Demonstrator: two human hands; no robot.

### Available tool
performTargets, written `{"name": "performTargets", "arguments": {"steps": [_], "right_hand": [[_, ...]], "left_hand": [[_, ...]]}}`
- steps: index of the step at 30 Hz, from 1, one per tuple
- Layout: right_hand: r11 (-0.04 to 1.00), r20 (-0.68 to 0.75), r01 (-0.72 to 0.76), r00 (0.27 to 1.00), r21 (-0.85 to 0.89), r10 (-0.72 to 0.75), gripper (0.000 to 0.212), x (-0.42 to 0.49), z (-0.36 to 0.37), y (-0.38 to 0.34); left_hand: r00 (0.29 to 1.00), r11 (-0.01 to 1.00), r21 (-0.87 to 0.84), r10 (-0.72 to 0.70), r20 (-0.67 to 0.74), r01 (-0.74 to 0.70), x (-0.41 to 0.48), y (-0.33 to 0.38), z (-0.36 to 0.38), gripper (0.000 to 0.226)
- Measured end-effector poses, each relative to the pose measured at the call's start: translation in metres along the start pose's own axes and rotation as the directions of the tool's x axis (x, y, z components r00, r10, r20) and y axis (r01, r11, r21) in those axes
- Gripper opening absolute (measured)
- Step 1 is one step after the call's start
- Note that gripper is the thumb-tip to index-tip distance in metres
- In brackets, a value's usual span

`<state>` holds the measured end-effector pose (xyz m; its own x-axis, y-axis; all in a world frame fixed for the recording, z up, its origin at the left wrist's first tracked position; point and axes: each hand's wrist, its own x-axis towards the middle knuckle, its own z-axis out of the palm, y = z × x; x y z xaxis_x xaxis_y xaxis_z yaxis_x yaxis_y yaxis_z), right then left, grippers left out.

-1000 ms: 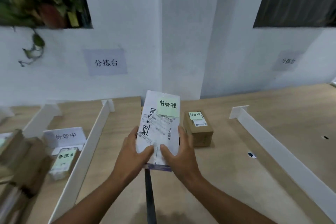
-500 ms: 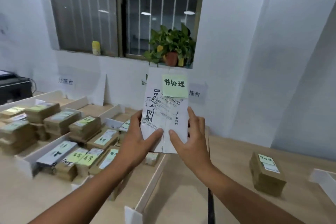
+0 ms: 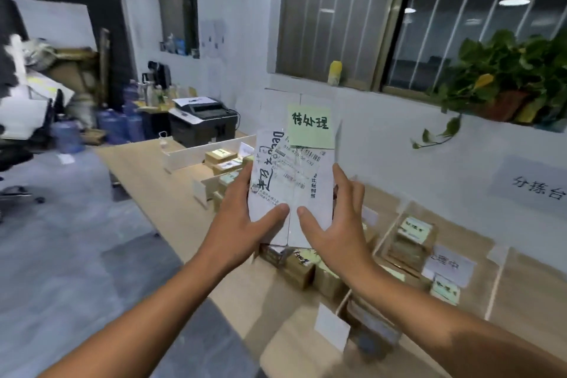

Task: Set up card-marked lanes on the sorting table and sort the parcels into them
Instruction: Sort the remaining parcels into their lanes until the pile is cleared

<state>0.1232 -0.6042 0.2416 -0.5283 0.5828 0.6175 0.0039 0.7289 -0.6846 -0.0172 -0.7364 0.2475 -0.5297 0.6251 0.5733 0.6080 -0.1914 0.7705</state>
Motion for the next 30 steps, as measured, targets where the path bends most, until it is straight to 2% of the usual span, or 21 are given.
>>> {"name": "performTargets", "arguments": {"steps": [6,11,20,25,30], "right_hand": [[0.989,0.076,-0.043,0.997,0.145,0.032,0.070,0.062,0.157,-0.021],[0.951,0.223,-0.094,0.975,0.293,0.028,0.064,0.118,0.267,-0.010],[0.952,0.321,-0.173,0.943,0.253,0.086,0.065,0.234,0.457,0.078],[0.944,0.315,-0.236,0.936,0.232,0.156,0.065,0.300,0.531,0.112],[0.936,0.260,-0.310,0.930,0.168,0.261,0.067,0.357,0.592,0.152]], "left_hand": [[0.991,0.993,0.039,-0.112,-0.078,0.115,0.036,-0.088,-0.122,0.072],[0.970,0.975,0.076,-0.195,-0.142,0.207,0.080,-0.167,-0.189,0.077],[0.933,0.923,0.152,-0.337,-0.127,0.354,0.197,-0.343,-0.267,0.077],[0.910,0.894,0.172,-0.409,-0.067,0.414,0.280,-0.425,-0.300,0.080],[0.912,0.903,0.164,-0.408,0.046,0.396,0.360,-0.503,-0.316,0.075]]}}
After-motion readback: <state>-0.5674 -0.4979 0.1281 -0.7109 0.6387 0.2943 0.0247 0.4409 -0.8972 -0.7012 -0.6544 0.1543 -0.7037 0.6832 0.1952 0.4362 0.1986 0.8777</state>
